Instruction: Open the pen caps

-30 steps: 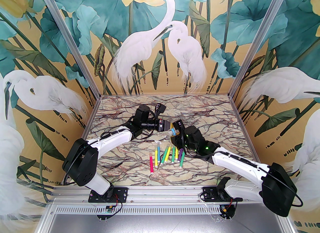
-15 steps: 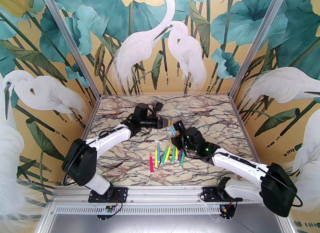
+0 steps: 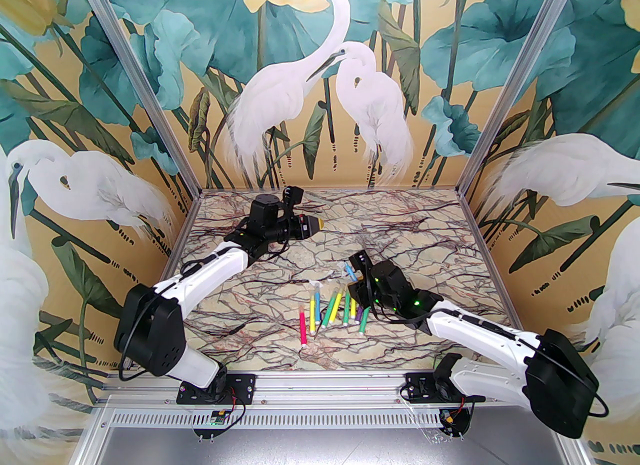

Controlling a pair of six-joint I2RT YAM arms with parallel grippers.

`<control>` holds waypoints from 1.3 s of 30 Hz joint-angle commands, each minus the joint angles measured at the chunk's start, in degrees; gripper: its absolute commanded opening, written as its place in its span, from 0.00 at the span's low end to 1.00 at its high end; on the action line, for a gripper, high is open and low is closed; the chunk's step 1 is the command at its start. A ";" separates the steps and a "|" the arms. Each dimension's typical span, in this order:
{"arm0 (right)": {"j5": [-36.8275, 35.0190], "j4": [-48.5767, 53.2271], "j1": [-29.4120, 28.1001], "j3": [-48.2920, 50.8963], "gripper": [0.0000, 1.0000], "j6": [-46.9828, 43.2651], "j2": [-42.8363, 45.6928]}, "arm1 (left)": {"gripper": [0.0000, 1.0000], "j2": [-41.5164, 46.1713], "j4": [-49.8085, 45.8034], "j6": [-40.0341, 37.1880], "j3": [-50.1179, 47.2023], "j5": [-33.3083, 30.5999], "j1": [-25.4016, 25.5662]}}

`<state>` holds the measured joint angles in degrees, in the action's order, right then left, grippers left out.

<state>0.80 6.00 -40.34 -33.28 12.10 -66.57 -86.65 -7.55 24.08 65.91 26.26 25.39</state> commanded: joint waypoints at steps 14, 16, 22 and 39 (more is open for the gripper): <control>-4.22 12.01 23.62 -18.59 0.00 2.36 -16.62 | 0.00 2.04 -20.77 -11.74 -2.63 -22.98 -9.56; -4.30 12.90 25.88 -20.95 0.00 2.18 -19.51 | 0.00 1.27 -21.34 -12.17 -2.89 -23.29 -10.97; -4.58 15.59 30.89 -27.99 0.00 1.09 -29.93 | 0.00 -2.75 -22.37 -13.58 -3.11 -22.91 -14.33; -3.89 22.80 37.74 -42.35 0.04 0.46 -44.54 | 0.00 -17.52 -23.76 -15.88 3.40 -19.54 -18.61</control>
<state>-3.01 26.02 -3.03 -73.78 13.41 -109.16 -102.06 -29.85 9.34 67.13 5.10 7.33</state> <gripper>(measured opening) 0.185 0.159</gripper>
